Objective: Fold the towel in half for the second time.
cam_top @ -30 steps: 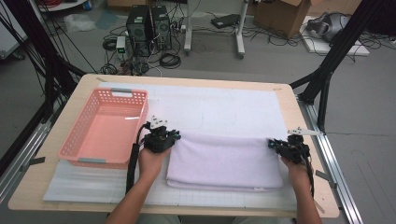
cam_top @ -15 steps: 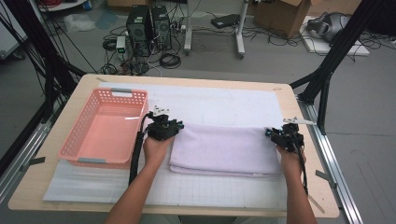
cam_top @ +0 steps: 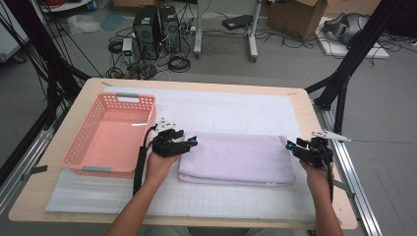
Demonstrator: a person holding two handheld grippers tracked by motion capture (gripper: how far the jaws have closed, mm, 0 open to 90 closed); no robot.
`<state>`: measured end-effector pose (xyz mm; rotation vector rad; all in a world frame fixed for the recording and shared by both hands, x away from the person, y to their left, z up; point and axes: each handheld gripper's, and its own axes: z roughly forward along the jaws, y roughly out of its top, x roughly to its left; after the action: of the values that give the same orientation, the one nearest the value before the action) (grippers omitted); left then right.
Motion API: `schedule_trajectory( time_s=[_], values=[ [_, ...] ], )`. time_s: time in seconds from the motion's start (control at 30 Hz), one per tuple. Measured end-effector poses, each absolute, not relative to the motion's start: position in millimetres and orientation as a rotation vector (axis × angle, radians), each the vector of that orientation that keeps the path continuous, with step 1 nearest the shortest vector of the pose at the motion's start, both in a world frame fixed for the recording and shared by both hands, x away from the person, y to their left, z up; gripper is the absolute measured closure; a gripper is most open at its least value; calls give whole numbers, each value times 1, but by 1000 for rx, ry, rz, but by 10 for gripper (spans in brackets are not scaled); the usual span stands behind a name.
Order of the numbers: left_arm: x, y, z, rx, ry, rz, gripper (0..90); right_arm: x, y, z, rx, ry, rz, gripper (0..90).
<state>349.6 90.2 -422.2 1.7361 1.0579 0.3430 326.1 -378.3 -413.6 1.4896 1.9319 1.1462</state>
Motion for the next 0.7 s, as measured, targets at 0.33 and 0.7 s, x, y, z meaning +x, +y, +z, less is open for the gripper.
schedule_trajectory(
  time_s=[0.33,0.7],
  values=[
    [329,89,-428,1807,996,358,350,297,-376,-418,1484,2003,1147,465],
    [293,105,-446,1858,1092,310,489,259,-373,-428,1532,2061,1168,500]
  ],
)
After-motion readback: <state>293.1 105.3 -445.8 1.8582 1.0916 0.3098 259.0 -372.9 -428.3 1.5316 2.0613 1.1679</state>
